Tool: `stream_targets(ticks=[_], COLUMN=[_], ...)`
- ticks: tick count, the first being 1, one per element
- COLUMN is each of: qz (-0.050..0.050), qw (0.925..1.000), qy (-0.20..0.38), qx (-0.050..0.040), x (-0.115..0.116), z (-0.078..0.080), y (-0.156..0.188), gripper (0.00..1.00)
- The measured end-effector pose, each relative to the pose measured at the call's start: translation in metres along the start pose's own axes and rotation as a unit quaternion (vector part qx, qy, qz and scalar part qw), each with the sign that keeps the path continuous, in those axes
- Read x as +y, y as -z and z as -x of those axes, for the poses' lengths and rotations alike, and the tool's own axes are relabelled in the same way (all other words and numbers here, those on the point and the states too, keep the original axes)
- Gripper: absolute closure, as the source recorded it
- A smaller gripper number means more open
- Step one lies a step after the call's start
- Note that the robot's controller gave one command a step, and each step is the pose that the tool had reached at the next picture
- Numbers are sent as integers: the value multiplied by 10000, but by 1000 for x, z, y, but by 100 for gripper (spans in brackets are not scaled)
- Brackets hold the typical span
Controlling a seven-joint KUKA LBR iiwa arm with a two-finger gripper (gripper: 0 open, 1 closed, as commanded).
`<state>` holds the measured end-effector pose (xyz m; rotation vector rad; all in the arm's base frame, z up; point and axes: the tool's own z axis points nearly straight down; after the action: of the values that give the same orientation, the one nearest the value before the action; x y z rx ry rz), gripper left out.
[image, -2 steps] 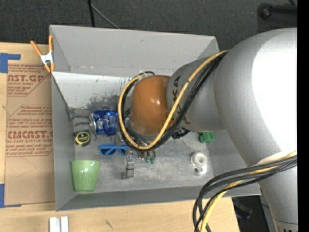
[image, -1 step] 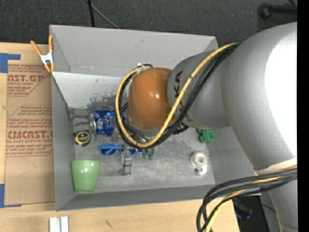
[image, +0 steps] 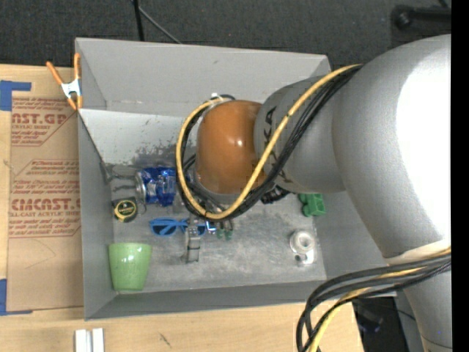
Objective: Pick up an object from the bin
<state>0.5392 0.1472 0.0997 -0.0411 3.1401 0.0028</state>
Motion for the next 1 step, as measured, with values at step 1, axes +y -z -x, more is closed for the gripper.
stream_targets(ticks=[1], qz=[-3], qw=[10000], qy=[-33], qx=[17], x=[-4], z=[-3], y=[-32], gripper=[0])
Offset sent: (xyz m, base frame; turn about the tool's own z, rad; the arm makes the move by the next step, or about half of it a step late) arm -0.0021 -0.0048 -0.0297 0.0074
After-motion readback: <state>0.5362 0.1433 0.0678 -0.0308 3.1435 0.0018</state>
